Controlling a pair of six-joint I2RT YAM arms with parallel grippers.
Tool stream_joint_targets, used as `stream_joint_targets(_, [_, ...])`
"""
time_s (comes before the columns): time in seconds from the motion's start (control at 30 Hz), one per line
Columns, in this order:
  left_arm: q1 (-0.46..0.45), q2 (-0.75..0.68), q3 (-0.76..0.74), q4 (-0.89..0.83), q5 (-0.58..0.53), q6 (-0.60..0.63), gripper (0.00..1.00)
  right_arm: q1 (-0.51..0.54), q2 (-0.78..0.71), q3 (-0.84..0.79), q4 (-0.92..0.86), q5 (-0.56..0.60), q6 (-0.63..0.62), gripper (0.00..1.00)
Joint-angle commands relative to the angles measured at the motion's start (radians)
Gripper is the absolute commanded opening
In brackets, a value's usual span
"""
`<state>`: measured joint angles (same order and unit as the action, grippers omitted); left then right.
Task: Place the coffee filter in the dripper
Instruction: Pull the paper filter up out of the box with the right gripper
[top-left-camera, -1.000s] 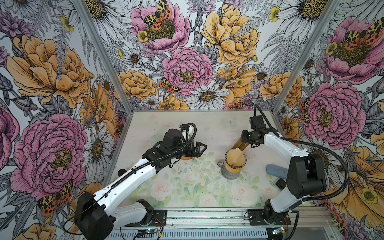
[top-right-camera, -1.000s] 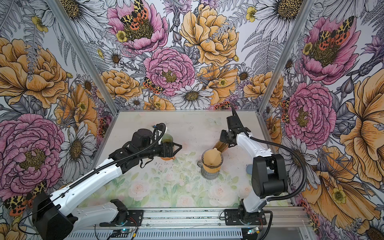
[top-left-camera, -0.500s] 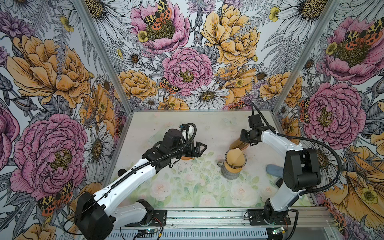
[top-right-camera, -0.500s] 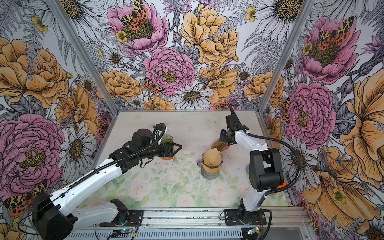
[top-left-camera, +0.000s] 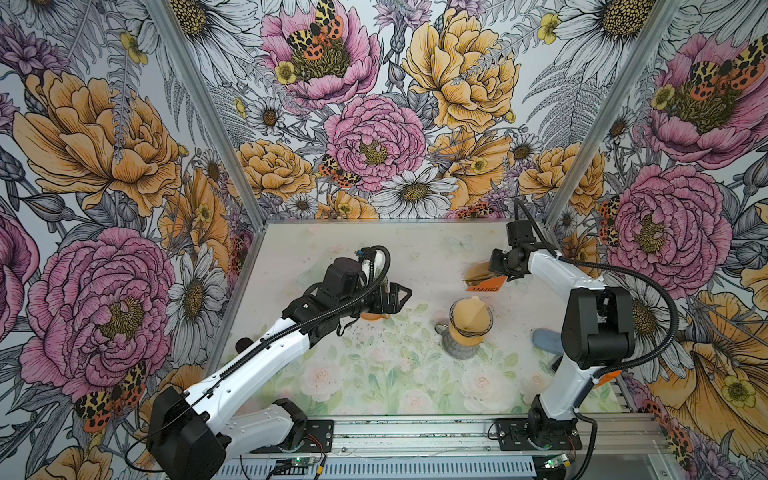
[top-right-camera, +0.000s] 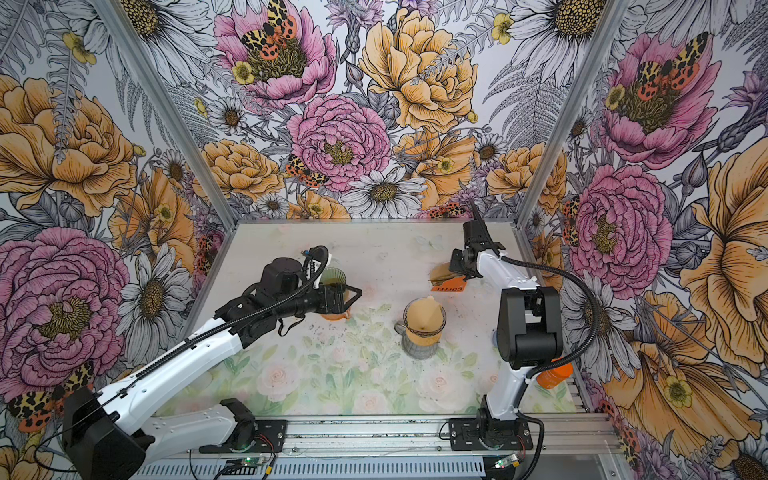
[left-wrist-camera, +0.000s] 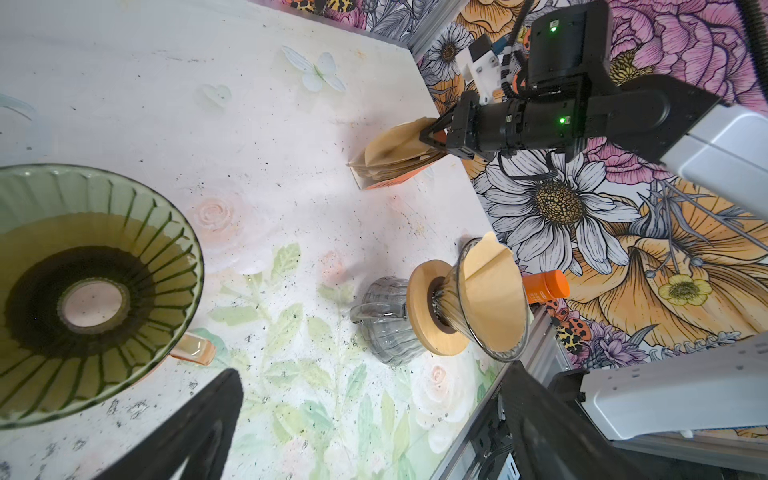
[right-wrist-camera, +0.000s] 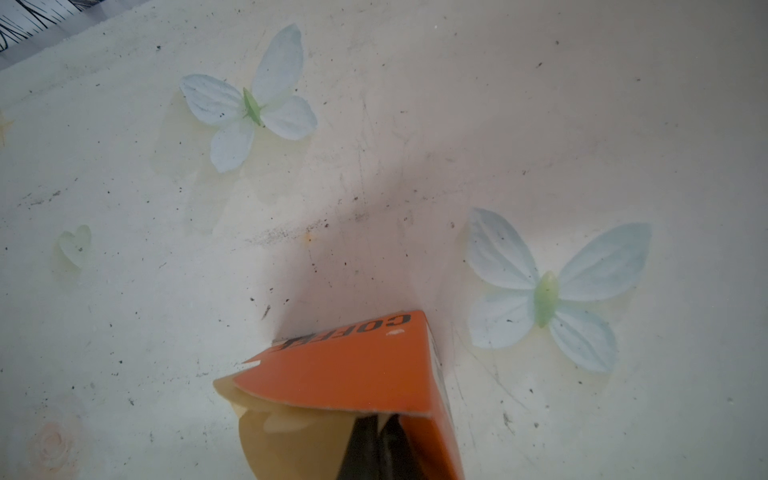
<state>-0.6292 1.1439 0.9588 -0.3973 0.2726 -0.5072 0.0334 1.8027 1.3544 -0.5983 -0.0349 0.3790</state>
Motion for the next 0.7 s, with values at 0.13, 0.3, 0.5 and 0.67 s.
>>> stream_joint_targets(0.13, [0.01, -0.022, -0.009, -0.006, -0.02, -0.017, 0.99, 0.056, -0.017, 0.05, -0.009, -0.026, 0.0, 0.01])
stream_joint_targets(0.3, [0.012, -0.028, -0.012, -0.005, -0.019, -0.018, 0.99, 0.088, -0.013, 0.067, -0.008, -0.039, 0.014, 0.01])
stream_joint_targets(0.5, [0.02, -0.045, -0.02, -0.009, -0.02, -0.018, 0.99, 0.111, -0.034, 0.081, -0.008, -0.051, 0.03, 0.01])
stream_joint_targets(0.67, [0.026, -0.055, -0.023, -0.009, -0.016, -0.022, 0.99, 0.113, -0.063, 0.101, -0.009, -0.087, 0.043, 0.01])
